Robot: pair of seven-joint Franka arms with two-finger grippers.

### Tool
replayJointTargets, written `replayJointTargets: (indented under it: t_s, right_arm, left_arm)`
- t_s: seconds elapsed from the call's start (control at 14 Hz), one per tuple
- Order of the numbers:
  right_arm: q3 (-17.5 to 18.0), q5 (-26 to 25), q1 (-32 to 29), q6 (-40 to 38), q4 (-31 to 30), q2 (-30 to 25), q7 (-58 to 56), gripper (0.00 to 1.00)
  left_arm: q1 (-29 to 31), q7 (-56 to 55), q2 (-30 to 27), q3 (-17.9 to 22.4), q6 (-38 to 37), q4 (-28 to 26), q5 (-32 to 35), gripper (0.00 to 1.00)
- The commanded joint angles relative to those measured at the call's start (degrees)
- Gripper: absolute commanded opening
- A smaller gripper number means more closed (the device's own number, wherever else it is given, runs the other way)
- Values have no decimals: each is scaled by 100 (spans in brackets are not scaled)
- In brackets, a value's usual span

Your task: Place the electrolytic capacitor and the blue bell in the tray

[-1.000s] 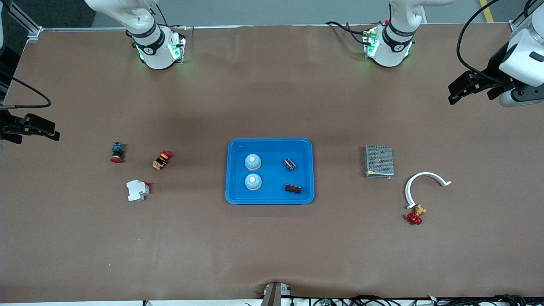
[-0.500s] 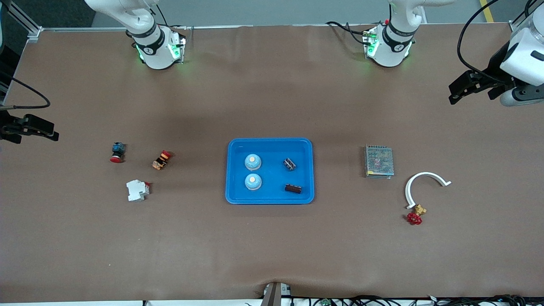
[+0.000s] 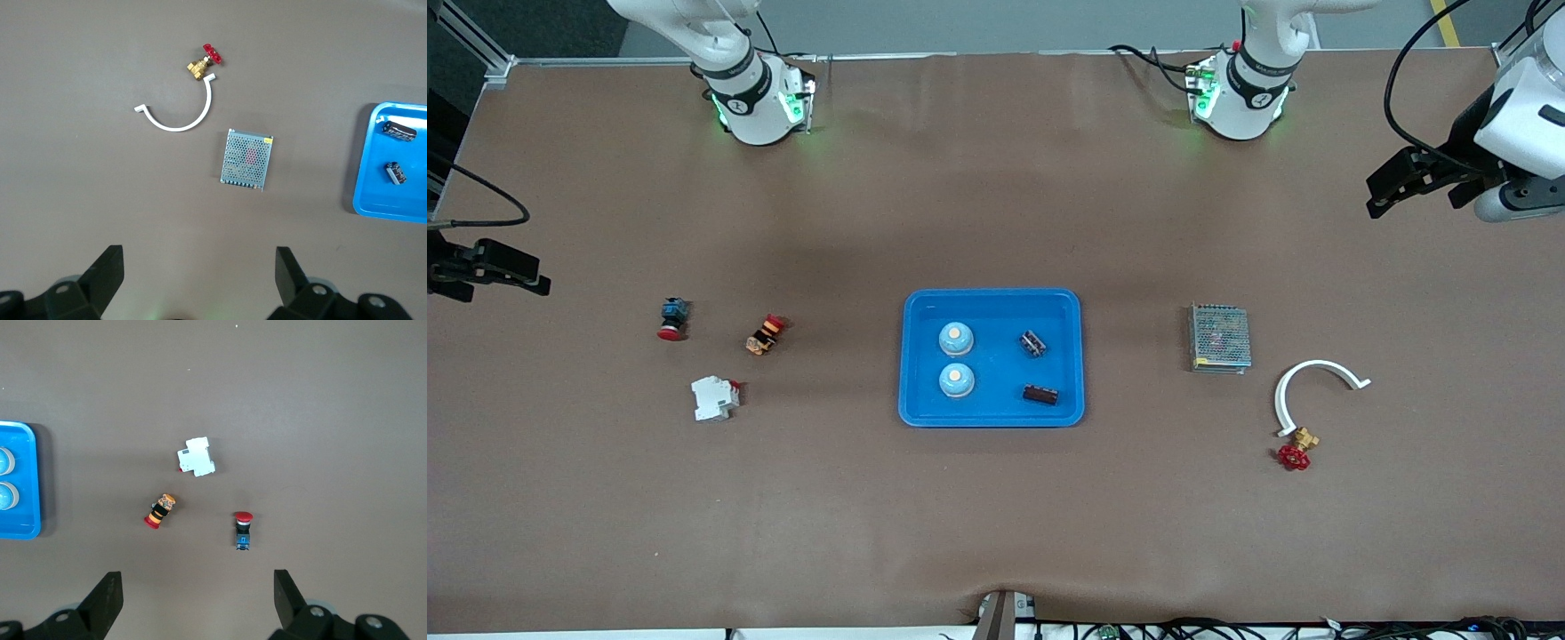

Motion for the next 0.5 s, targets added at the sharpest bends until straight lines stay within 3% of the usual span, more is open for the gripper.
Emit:
replayJointTargets:
  t_s: [0.0, 0.43]
  right_arm:
    - [142, -14, -76, -6, 23, -53, 48, 100]
    - [133, -58, 30, 135, 23, -53, 118, 100]
  left_arm:
    - [36, 107, -53, -6, -126, 105, -59, 100]
    - [53, 133, -71, -15, -328, 122, -59, 100]
